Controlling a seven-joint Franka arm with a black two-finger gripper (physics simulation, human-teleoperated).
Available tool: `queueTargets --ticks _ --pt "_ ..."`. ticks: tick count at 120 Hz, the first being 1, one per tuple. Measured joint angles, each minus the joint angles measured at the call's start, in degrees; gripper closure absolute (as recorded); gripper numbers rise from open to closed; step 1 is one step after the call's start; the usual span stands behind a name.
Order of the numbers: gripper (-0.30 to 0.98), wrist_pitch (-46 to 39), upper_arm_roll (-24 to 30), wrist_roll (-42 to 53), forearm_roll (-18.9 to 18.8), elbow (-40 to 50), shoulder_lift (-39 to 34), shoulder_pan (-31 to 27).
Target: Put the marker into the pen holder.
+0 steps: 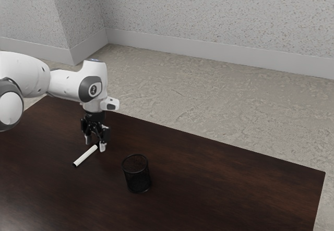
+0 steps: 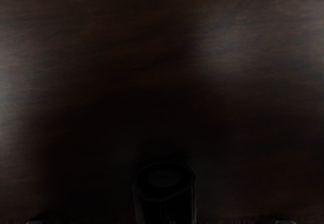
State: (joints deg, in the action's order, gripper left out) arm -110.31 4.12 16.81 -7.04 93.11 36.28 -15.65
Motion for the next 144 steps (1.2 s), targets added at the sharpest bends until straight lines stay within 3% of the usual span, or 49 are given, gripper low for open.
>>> queueTargets --ticks 13,23,27,50,56,64,70,104,120,144 --pt "0.06 0.4 0.0 0.3 0.1 0.1 -0.2 0.1" --pt "0.26 0.3 -0.1 0.7 0.1 0.2 -0.5 0.6" --pt "0.29 0.3 -0.1 0.8 0.0 0.2 -0.6 0.7" --pt "0.16 0.5 -0.2 1.5 1.3 0.5 -0.9 0.9" --pt "0.28 0.5 -0.2 1.9 1.7 0.6 -1.1 1.1" --pt "0.59 0.3 -0.2 2.2 1.4 0.7 -1.3 1.2" --pt "0.69 0.2 -0.2 2.3 0.9 0.8 -1.4 1.2" --pt "0.79 -0.5 -0.2 1.6 -0.9 0.9 -1.5 1.1" --pt "0.79 -1.3 -0.3 1.1 -1.2 2.3 -6.6 1.9" --pt "0.79 -6.9 4.1 0.5 -1.5 10.5 -23.0 5.5"
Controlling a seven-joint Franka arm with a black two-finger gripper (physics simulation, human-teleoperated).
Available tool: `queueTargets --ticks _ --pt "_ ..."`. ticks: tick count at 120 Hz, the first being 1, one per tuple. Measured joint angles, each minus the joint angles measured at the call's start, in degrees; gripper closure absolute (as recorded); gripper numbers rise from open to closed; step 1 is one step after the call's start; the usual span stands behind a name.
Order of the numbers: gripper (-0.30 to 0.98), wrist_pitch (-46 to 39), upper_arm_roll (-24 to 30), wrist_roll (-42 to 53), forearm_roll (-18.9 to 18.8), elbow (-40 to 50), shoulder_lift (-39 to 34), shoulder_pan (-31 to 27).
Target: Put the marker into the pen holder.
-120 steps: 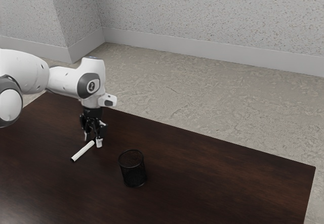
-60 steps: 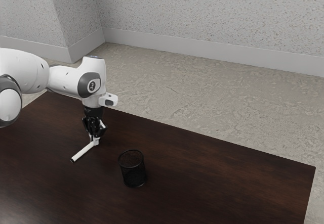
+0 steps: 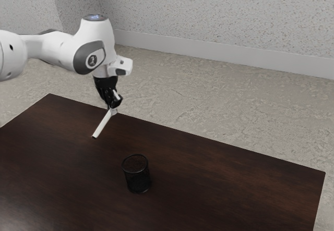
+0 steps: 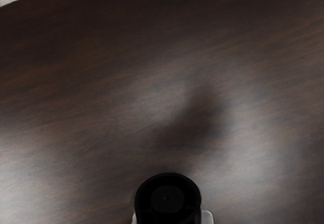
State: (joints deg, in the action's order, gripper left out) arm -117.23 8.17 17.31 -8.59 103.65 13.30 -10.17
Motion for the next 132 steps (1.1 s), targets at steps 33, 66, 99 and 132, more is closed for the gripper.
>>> queueTargets --ticks 33,66,99,132 --pt "0.79 -19.5 8.9 -1.6 -0.4 22.8 -20.2 3.4" --pt "0.78 -36.7 14.3 -4.1 1.7 35.3 -29.7 1.9" --pt "0.77 -33.3 14.8 -6.3 16.4 38.0 -33.1 2.3" --pt "0.75 -30.3 14.8 -7.8 20.6 40.4 -32.2 1.9"
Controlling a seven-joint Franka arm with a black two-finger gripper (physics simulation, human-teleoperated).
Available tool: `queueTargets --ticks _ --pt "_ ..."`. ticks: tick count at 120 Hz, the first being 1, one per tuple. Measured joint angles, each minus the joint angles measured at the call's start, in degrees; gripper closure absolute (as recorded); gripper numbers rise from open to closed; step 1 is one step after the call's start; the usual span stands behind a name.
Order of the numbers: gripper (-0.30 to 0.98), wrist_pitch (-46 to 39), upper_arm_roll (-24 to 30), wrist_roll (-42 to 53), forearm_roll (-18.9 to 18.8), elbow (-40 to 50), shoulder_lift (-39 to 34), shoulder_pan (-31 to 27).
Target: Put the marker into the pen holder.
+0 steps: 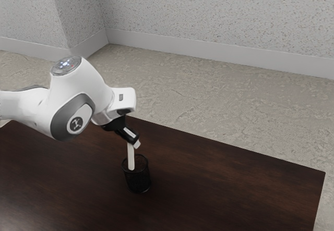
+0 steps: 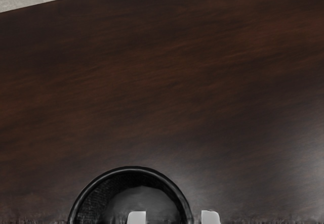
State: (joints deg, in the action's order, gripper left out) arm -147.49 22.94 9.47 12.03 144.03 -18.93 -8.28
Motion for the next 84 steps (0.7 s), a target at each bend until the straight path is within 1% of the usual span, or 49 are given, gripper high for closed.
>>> queueTargets --ticks 28,65,84 --pt "0.75 -1.4 -0.1 -0.1 -0.1 0.0 2.2 -0.3" --pt "0.77 -6.1 -0.2 1.5 -6.0 -0.5 6.4 -1.6" --pt "0.77 -8.3 -0.2 2.2 -7.2 -0.4 8.1 -1.7"
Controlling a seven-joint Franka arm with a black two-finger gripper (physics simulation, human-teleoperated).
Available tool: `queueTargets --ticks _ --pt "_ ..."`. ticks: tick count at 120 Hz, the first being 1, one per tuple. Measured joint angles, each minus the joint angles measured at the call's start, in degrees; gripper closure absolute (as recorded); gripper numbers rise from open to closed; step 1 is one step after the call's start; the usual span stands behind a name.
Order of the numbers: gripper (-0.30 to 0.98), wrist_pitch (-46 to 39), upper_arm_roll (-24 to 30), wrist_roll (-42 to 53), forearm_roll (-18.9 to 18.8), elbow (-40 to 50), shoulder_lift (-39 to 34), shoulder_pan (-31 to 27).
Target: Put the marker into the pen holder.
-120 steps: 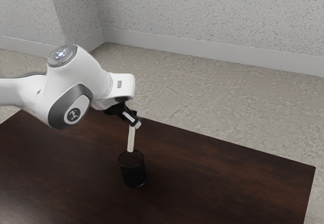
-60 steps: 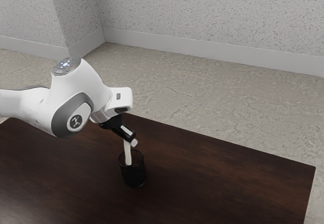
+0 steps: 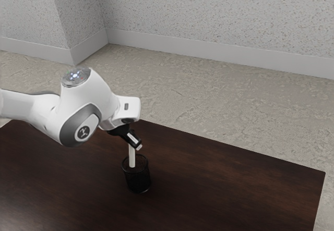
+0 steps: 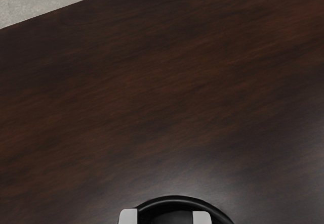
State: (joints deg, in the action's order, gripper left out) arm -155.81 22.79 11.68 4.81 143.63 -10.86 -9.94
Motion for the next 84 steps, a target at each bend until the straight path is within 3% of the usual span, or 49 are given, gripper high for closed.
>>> queueTargets --ticks 35,60,75,84 --pt "0.76 -2.0 -0.1 1.1 0.0 0.5 2.6 -0.5" --pt "0.33 -1.9 -0.3 2.5 0.6 -0.2 2.7 -0.8" --pt "0.19 6.3 -2.5 3.1 -1.7 -15.2 3.5 0.1" --pt "0.13 19.0 -9.4 2.7 -2.6 -36.1 11.1 2.5"
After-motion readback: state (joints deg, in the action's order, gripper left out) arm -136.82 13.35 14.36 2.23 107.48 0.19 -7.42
